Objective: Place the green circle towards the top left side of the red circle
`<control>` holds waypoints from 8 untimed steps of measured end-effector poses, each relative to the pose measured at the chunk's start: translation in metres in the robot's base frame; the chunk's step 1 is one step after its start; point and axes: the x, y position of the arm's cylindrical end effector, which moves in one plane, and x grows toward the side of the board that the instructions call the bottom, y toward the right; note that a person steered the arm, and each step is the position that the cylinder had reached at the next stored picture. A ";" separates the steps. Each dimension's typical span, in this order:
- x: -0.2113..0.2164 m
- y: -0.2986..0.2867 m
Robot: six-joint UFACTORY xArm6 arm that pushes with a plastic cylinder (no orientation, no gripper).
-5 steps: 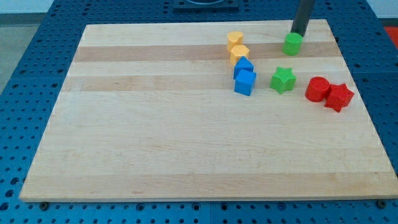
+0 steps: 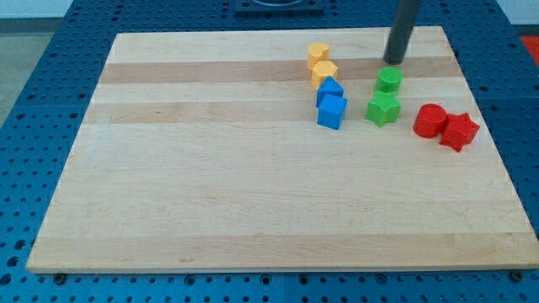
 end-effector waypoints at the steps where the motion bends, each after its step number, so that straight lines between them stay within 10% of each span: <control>1: 0.021 -0.032; 8: 0.062 -0.004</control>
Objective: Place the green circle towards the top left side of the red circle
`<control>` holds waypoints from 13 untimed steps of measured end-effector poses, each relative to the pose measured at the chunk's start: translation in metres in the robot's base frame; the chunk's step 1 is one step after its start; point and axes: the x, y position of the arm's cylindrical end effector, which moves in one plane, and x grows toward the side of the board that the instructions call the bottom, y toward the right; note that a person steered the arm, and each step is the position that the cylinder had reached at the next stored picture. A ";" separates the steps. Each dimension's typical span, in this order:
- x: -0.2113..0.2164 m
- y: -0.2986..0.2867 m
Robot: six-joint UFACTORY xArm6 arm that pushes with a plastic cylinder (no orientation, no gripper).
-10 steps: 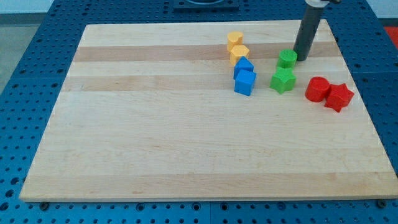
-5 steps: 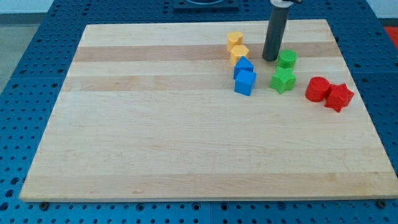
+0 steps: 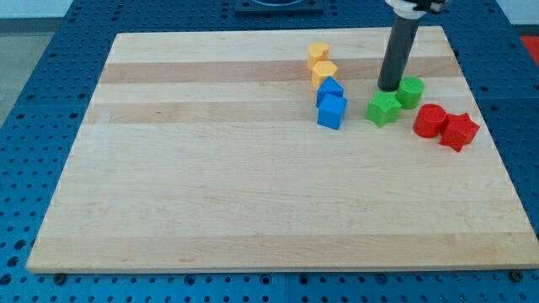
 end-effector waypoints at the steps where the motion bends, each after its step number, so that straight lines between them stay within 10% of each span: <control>1: -0.037 0.005; 13: 0.037 0.113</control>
